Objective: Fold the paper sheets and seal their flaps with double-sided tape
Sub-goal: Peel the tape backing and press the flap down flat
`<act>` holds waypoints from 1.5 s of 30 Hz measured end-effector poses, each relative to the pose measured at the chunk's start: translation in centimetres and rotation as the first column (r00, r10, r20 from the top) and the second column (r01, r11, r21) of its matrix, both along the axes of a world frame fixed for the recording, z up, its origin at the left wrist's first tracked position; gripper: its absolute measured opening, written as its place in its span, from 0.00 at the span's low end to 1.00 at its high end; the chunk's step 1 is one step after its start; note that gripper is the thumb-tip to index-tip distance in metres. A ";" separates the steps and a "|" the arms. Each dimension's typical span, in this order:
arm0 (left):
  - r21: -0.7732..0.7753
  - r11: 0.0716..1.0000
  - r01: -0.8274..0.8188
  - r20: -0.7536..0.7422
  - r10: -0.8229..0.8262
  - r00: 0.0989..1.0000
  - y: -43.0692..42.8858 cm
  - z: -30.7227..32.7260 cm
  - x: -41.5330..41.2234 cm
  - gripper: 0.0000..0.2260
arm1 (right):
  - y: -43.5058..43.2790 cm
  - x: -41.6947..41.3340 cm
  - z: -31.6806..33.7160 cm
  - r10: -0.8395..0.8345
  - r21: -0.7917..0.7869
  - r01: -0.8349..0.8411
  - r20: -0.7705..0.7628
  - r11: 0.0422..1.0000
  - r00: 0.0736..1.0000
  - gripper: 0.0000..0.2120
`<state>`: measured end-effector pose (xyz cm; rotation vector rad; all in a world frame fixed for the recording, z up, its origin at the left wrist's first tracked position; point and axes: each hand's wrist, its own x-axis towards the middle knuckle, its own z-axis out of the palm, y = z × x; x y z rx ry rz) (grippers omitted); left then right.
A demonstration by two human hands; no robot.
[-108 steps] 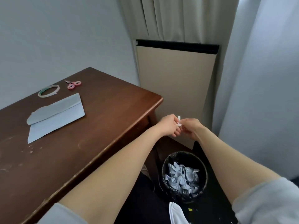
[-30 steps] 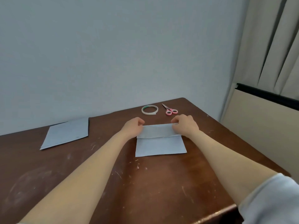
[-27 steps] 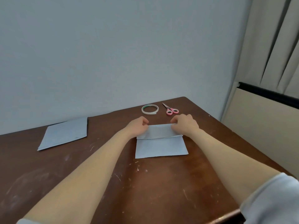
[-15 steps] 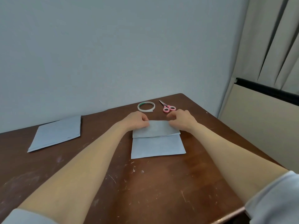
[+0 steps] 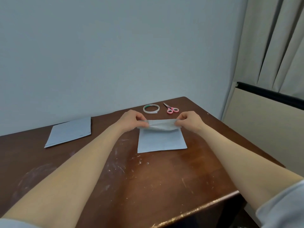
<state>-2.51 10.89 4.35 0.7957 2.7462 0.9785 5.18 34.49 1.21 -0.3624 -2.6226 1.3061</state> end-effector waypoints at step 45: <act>0.412 0.698 -0.586 0.821 -0.005 0.572 0.5 -3.1 0.9 0.07 | 1.2 1.4 0.2 0.512 -0.840 -0.279 -0.002 0.466 0.859 0.49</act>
